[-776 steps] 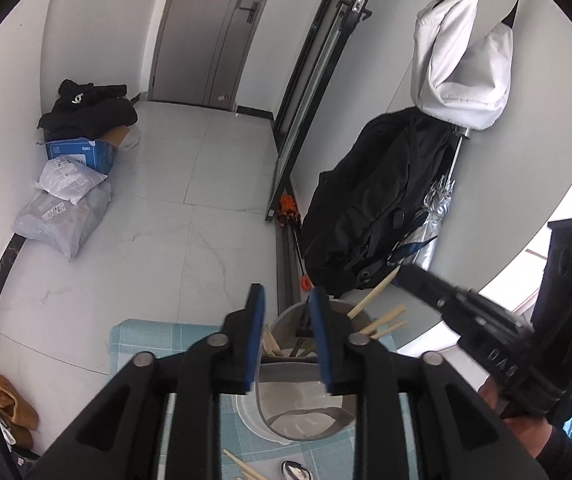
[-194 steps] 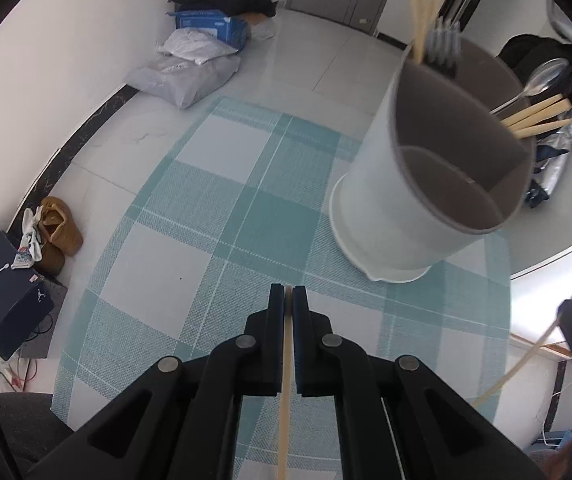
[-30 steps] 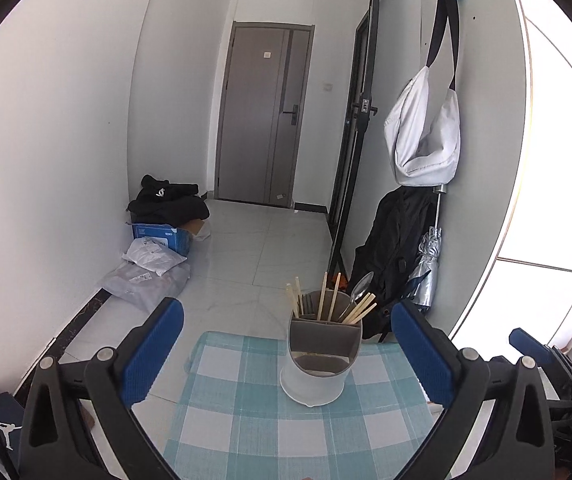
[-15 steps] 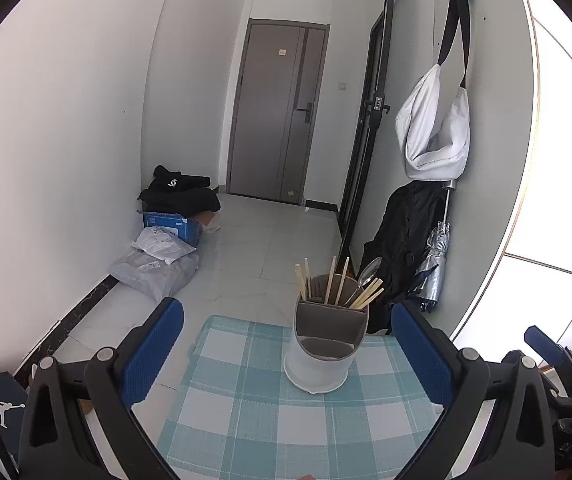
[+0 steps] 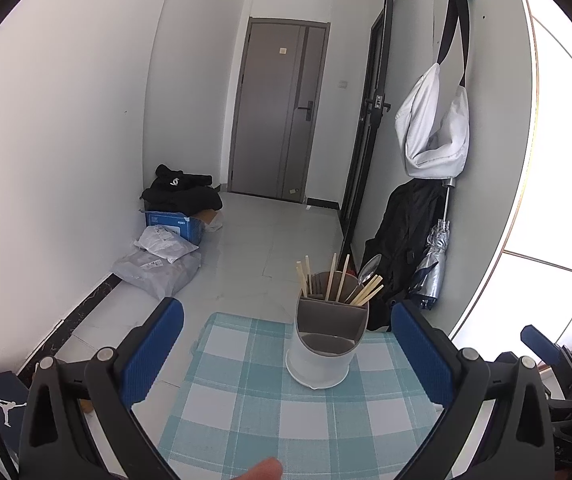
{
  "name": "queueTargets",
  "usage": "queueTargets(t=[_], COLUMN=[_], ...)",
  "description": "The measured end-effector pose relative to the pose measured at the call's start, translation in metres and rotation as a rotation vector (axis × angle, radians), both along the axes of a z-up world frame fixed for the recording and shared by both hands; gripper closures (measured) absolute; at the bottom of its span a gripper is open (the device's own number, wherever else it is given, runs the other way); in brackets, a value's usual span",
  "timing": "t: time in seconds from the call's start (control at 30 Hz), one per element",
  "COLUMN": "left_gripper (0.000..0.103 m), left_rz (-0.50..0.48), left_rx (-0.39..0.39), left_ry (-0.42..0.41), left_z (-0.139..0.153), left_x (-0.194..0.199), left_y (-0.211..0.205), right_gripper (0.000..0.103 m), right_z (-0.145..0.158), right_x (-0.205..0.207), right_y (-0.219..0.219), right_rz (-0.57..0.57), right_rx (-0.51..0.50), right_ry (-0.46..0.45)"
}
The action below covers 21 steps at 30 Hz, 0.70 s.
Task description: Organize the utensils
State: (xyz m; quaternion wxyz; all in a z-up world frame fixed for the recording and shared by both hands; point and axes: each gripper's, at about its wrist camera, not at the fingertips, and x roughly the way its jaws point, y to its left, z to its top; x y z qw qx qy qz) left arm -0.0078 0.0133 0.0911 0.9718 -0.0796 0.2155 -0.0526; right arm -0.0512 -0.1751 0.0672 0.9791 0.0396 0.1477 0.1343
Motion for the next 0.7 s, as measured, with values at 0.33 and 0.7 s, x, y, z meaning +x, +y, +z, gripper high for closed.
queueTargets(t=[0.33,0.7], left_gripper=[0.001,0.001], left_rz=[-0.004,0.018], left_rx=[0.007,0.0], left_ry=[-0.012,0.008], left_z=[0.001,-0.003], left_x=[-0.0043,-0.0015], left_y=[-0.0013,0.0027], right_gripper=[0.003,0.003], right_z=[-0.0011,-0.0052], right_x=[-0.001,0.0006], right_y=[0.0027,0.0016], right_rz=[0.01,0.009], right_rx=[-0.016,-0.017], right_ry=[0.004,0.018])
